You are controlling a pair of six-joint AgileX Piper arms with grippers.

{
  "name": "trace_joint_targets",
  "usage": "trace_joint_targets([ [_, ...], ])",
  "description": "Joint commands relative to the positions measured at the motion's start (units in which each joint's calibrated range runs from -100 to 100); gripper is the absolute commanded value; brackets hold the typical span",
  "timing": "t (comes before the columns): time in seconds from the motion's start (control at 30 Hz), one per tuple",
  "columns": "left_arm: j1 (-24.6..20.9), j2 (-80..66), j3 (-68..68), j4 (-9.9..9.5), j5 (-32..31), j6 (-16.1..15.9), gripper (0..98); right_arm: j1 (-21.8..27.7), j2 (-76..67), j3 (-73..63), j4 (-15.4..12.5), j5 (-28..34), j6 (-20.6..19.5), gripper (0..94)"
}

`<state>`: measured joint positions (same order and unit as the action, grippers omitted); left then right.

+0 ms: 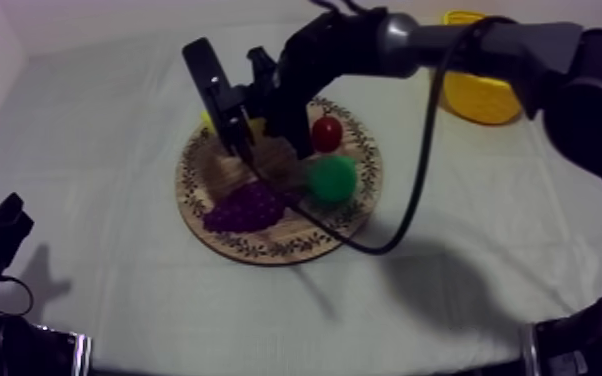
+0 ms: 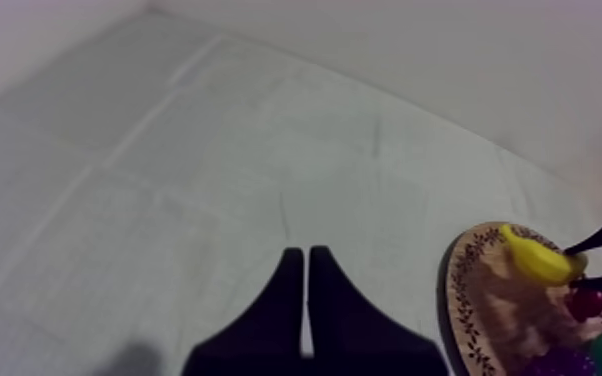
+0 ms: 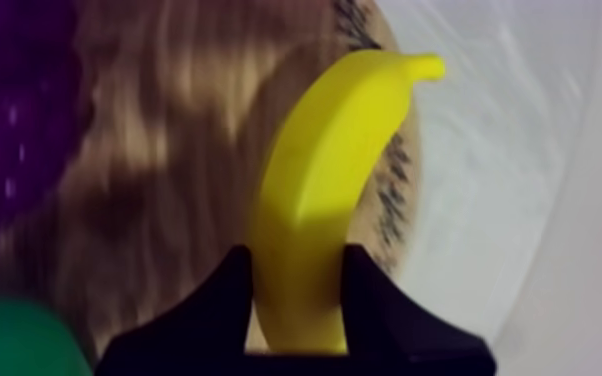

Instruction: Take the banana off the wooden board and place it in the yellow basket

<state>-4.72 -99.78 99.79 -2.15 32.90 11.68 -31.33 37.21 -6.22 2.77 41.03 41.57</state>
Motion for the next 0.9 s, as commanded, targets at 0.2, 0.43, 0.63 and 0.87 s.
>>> trace_joint_targets([
  [0.2,0.0,0.0,0.0,-0.03,0.0,0.0,0.1,4.2,-14.6,7.1,-1.7,4.4,1.5,24.6],
  [0.43,0.0,0.0,0.0,-0.03,0.0,0.0,0.1,10.5,-25.2,12.7,-2.5,6.2,2.9,25.6],
  [0.63,0.0,0.0,0.0,-0.03,0.0,0.0,0.1,16.4,-30.7,16.2,-2.6,6.3,3.5,26.1],
  [0.87,0.0,0.0,0.0,-0.03,0.0,0.0,0.1,23.3,-31.8,17.7,-2.7,5.3,4.0,26.0],
])
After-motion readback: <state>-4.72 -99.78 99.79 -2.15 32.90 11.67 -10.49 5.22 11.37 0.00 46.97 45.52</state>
